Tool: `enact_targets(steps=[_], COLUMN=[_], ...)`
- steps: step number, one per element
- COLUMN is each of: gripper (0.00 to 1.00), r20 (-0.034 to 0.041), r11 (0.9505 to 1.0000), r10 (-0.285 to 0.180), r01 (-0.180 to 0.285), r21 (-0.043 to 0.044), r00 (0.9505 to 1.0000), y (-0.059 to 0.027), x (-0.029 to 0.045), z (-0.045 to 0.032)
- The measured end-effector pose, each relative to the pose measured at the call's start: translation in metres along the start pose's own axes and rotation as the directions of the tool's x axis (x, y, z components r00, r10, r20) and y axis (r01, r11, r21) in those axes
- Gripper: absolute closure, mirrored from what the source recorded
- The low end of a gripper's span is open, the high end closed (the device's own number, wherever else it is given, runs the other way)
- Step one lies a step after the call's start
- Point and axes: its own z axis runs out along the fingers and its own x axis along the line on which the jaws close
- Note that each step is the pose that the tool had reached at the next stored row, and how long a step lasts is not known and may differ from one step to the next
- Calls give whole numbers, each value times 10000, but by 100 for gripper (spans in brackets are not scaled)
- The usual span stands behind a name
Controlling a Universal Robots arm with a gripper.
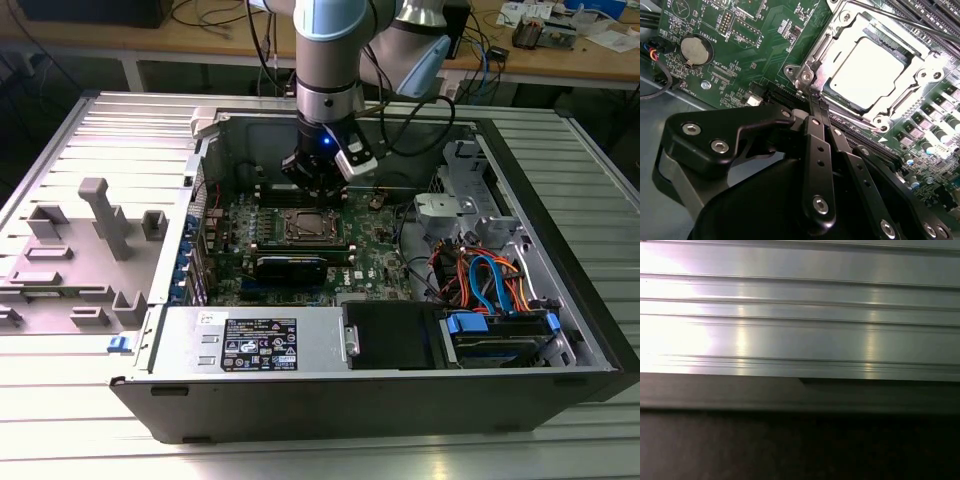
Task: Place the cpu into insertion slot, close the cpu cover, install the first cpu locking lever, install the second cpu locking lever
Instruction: 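Install the first cpu locking lever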
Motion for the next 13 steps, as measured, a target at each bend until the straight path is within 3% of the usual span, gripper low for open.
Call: enact_targets(steps=[13], gripper=[89], r20=[-8], r11=[10000], r10=[0], r01=[0], r21=[-2], r00=[10000], y=[-24], x=[-11], z=[-10])
